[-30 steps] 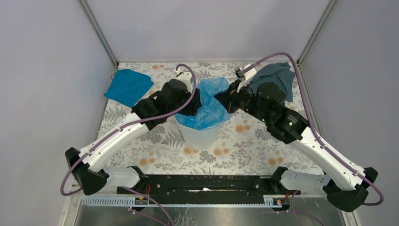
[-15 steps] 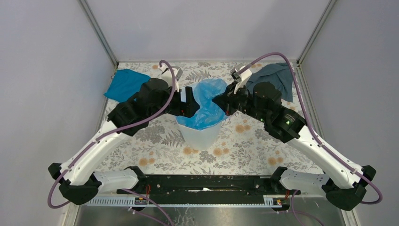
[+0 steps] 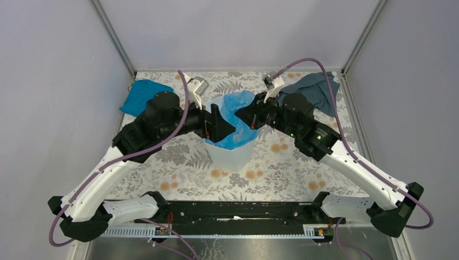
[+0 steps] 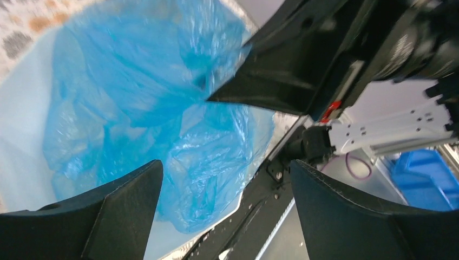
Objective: Put the trash bags into the trash bin
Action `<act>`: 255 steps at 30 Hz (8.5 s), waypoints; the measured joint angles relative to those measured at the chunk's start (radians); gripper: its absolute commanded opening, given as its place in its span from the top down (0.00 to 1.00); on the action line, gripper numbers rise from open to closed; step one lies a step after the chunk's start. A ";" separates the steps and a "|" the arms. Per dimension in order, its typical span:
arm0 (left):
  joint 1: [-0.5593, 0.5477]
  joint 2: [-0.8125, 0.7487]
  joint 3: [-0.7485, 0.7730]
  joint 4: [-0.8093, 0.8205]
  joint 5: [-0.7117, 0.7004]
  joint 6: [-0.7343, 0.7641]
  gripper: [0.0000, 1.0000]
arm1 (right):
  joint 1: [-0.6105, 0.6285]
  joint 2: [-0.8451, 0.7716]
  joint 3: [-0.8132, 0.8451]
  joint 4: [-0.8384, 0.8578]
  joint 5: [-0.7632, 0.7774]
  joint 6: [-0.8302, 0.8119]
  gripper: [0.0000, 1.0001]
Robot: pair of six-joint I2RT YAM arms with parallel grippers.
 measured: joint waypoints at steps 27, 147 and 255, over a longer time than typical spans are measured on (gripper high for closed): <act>0.000 -0.063 -0.106 0.060 -0.114 -0.090 1.00 | 0.000 -0.056 0.123 -0.216 0.140 -0.104 0.00; 0.000 -0.551 -0.570 -0.120 -0.275 -0.542 0.03 | 0.356 -0.242 -0.202 -0.047 0.640 0.202 1.00; 0.000 -0.121 0.050 -0.235 -0.435 0.073 0.01 | 0.356 -0.126 0.040 -0.343 0.738 -0.431 1.00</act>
